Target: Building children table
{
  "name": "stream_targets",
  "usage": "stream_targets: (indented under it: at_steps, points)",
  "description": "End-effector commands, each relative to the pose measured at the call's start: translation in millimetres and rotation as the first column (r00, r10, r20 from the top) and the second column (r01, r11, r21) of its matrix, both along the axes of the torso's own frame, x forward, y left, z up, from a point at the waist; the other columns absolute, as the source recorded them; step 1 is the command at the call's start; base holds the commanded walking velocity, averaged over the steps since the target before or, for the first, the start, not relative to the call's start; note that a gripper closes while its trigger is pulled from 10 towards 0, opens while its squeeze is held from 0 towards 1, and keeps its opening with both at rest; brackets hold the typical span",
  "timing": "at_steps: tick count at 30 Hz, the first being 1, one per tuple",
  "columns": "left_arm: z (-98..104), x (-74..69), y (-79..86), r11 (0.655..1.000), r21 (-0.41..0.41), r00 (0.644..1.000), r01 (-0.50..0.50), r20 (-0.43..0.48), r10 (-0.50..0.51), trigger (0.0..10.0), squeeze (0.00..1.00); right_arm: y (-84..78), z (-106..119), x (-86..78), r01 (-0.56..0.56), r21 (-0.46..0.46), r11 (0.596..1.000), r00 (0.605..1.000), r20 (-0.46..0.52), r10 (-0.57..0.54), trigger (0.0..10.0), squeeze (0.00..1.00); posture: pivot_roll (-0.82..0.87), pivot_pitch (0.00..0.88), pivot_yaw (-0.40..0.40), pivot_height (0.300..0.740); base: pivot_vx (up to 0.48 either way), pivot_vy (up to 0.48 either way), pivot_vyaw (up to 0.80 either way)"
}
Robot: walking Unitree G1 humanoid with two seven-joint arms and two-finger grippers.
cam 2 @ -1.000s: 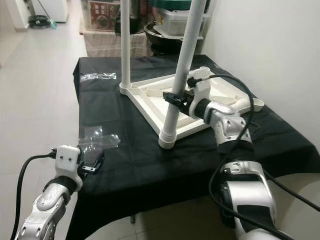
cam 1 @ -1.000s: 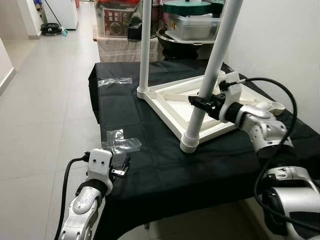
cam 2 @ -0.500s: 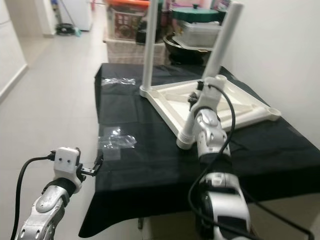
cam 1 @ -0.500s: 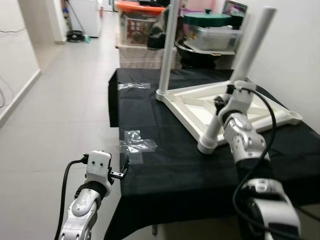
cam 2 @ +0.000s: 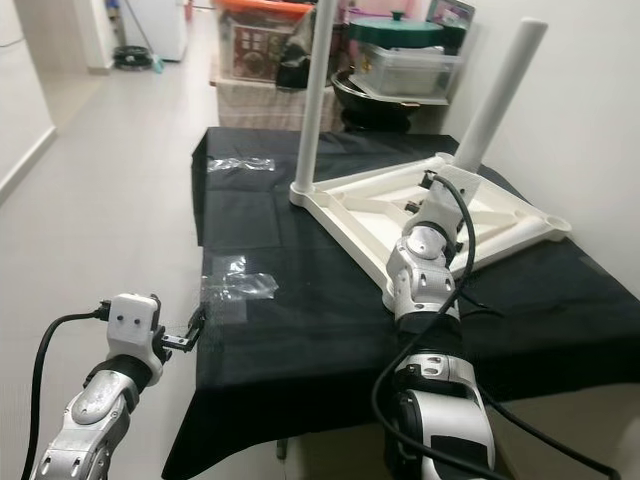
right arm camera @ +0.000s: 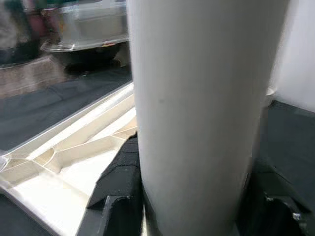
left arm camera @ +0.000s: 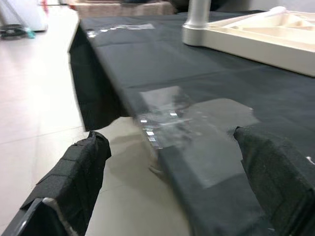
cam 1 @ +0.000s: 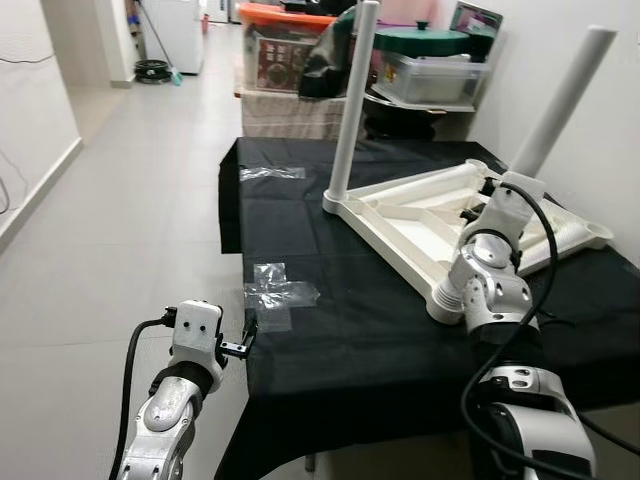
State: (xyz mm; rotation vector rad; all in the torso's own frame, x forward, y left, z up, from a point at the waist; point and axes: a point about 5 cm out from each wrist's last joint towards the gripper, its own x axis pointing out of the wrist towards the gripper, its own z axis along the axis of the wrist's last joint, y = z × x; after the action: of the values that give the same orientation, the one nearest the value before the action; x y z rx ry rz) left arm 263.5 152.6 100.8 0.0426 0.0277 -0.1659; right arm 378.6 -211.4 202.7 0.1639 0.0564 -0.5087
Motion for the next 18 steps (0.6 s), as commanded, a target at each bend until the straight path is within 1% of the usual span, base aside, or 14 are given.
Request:
stream_targets:
  at_steps: [1, 2, 3, 4, 5, 6, 7, 9, 10, 11, 14, 15, 17, 18]
  points:
    - [-2, -0.5, -1.2, 1.0, 0.006, 1.0, 0.003, -0.008, -0.003, 10.0, 0.0, 1.9, 4, 1.5, -0.096, 0.035, 0.995, 0.994, 0.049, 0.095, 10.0, 1.0, 0.05, 0.0, -0.11, 0.74, 0.0, 0.0, 0.0]
    - [-2, -0.5, -1.2, 1.0, 0.006, 1.0, 0.003, -0.008, -0.003, 10.0, 0.0, 1.9, 4, 1.5, -0.096, 0.035, 0.995, 0.994, 0.049, 0.095, 10.0, 1.0, 0.05, 0.0, -0.11, 0.74, 0.0, 0.0, 0.0]
    - [-2, -0.3, -0.5, 1.0, 0.006, 1.0, 0.002, -0.008, -0.002, 10.0, 0.0, 19.2, 14, 9.2, -0.37, -0.007, 0.929, 0.926, 0.078, 0.369, 10.0, 1.0, 0.05, 0.0, -0.106, 0.74, 0.0, 0.0, 0.0]
    - [-2, -0.3, -0.5, 1.0, 0.006, 1.0, 0.002, -0.008, -0.002, 10.0, 0.0, 19.2, 14, 9.2, -0.37, -0.007, 0.929, 0.926, 0.078, 0.369, 10.0, 1.0, 0.05, 0.0, -0.106, 0.74, 0.0, 0.0, 0.0]
    - [-2, 0.0, -0.3, 1.0, 0.006, 1.0, 0.002, -0.007, -0.002, 10.0, 0.0, 20.1, 17, 10.0, -0.433, -0.042, 0.9, 0.897, 0.078, 0.435, 10.0, 0.0, 0.05, 0.0, -0.106, 0.74, 0.0, 0.0, 0.0]
    - [-2, 0.2, 0.1, 1.0, 0.01, 1.0, 0.005, -0.006, -0.005, 10.0, 0.0, 17.7, 22, 9.7, -0.558, -0.076, 0.826, 0.823, 0.074, 0.563, 10.0, 0.0, 0.05, 0.0, -0.11, 0.74, 0.0, 0.0, 0.0]
    - [-2, 0.2, 0.1, 1.0, 0.01, 1.0, 0.005, -0.006, -0.005, 10.0, 0.0, 17.7, 22, 9.7, -0.558, -0.076, 0.826, 0.823, 0.074, 0.563, 10.0, 0.0, 0.05, 0.0, -0.11, 0.74, 0.0, 0.0, 0.0]
    - [-2, 0.5, 1.4, 1.0, 0.014, 1.0, 0.007, -0.006, -0.007, 10.0, 0.0, 8.9, 32, 6.7, -0.691, -0.158, 0.705, 0.707, 0.052, 0.705, 10.0, 0.0, 0.05, 0.0, -0.108, 0.74, 0.0, 0.0, 0.0]
    - [-2, 0.6, 2.0, 1.0, 0.016, 1.0, 0.007, -0.006, -0.007, 10.0, 0.0, 5.6, 35, 5.2, -0.727, -0.198, 0.658, 0.666, 0.035, 0.745, 10.0, 0.0, 0.05, 0.0, -0.108, 0.74, 0.0, 0.0, 0.0]
    - [-2, 1.0, 2.2, 1.0, 0.016, 1.0, 0.005, -0.007, -0.005, 10.0, 0.0, 2.3, 33, 2.7, -0.778, -0.242, 0.579, 0.601, -0.02, 0.799, 10.0, 0.0, 0.04, 0.0, -0.105, 0.74, 0.0, 0.0, 0.0]
    - [-3, 2.1, -3.2, 1.0, 0.013, 1.0, 0.016, -0.006, -0.016, 10.0, 0.0, -4.9, 17, -2.5, -0.876, -0.259, 0.406, 0.456, -0.176, 0.872, 10.0, 0.0, 0.04, 0.0, -0.104, 0.74, 0.0, 0.0, 0.0]
    - [-2, 2.3, -5.0, 1.0, 0.012, 1.0, 0.021, -0.005, -0.021, 10.0, 0.0, -6.1, 14, -3.4, -0.891, -0.251, 0.379, 0.43, -0.197, 0.881, 10.0, 0.0, 0.04, 0.0, -0.104, 0.74, 0.0, 0.0, 0.0]
    - [-2, 2.4, -5.9, 1.0, 0.011, 1.0, 0.024, -0.004, -0.024, 10.0, 0.0, -6.0, 10, -3.1, -0.9, -0.234, 0.367, 0.415, -0.204, 0.887, 10.0, 0.0, 0.04, 0.0, -0.103, 0.74, 0.0, 0.0, 0.0]
    - [-2, 2.5, -5.8, 1.0, 0.012, 1.0, 0.025, -0.004, -0.024, 10.0, 0.0, -3.8, 7, -0.6, -0.894, -0.227, 0.386, 0.431, -0.202, 0.879, 4.7, 0.0, 0.04, 0.0, -0.103, 0.74, 0.0, 0.0, 0.0]
